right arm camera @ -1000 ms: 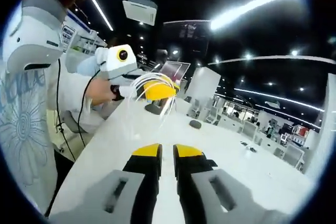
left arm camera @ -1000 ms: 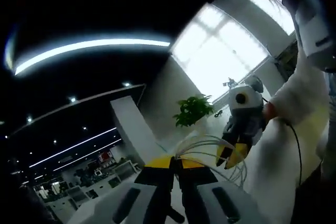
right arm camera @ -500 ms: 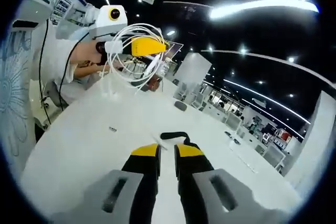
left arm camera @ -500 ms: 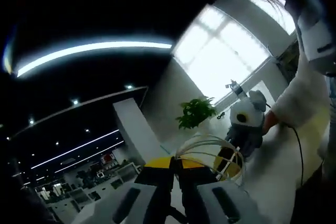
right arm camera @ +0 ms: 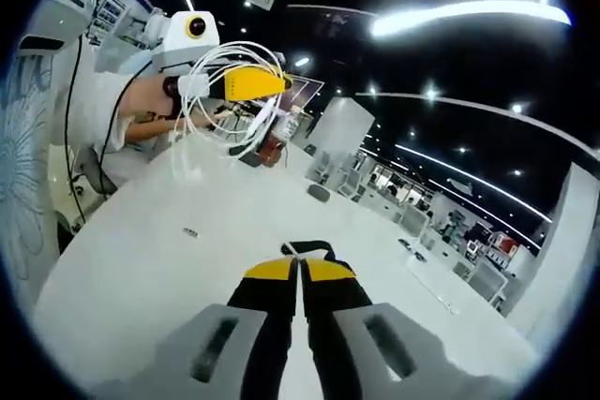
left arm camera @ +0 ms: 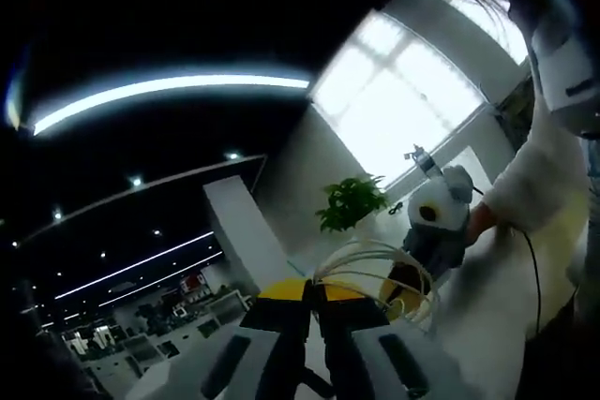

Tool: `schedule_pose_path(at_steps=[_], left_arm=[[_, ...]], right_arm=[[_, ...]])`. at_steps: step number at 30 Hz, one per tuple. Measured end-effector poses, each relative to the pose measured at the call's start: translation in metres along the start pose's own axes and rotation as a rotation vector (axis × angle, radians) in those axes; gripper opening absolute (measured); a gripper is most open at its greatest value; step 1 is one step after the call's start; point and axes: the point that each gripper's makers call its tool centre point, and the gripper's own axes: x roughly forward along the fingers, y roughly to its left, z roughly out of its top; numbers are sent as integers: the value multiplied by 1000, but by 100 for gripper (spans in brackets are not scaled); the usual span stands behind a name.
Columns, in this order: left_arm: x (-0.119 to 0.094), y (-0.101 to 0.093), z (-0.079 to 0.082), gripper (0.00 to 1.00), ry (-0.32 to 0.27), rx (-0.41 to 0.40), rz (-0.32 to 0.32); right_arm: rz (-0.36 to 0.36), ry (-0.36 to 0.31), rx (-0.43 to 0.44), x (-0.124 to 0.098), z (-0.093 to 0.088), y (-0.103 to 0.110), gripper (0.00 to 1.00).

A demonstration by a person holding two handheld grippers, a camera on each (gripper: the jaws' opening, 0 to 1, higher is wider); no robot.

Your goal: Peel open the Velcro strap on the desktop, arrange the wired earphones neatly onto it, and close the Velcro strap to secure them.

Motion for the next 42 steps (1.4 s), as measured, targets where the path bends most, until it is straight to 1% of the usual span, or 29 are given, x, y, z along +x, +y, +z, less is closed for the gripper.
schedule_pose_path(at_steps=[2, 5, 6, 8, 10, 11, 13, 16, 19, 21, 25, 30, 33, 36, 39, 42], left_arm=[[0, -1, -1, 7, 1, -2, -1], [-1, -2, -3, 7, 2, -7, 1], [-2, -1, -4, 7, 3, -12, 4], [-2, -1, -6, 7, 1, -26, 10], [-2, -1, -8, 7, 1, -37, 12], [-2, -2, -8, 7, 2, -40, 11], [0, -5, -10, 7, 10, -35, 5], [2, -9, -11, 7, 11, -32, -6], [4, -15, -11, 7, 15, -20, -18], [6, -20, -10, 7, 16, -17, -29], [9, -31, -12, 7, 23, -5, -62], [11, -38, -14, 7, 33, -2, -82], [11, -37, -18, 7, 45, -14, -75], [11, -35, -21, 7, 55, -18, -63], [10, -35, -22, 7, 64, -14, -57], [10, -34, -24, 7, 72, -11, -52]], right_arm=[[-3, -25, -3, -1, 8, 0, 4], [-13, -89, -20, -4, 27, -1, 4], [-20, -120, -30, -6, 36, -2, 4], [-23, -155, -49, -9, 48, -1, 4], [-27, -199, -104, -13, 63, 0, 4], [-36, -210, -129, -14, 69, 0, 4], [-38, -228, -154, -16, 77, 2, 4], [-31, -255, -162, -17, 88, 4, 4], [-14, -281, -152, -16, 97, 8, 4], [-3, -293, -142, -14, 100, 10, 4], [2, -307, -103, -10, 100, 6, 4], [12, -329, -72, -9, 103, 8, 4], [17, -333, -73, -9, 105, 10, 4], [6, -307, -88, -8, 100, 10, 4], [18, -303, -77, -7, 98, 12, 4], [24, -294, -86, -5, 96, 15, 4]])
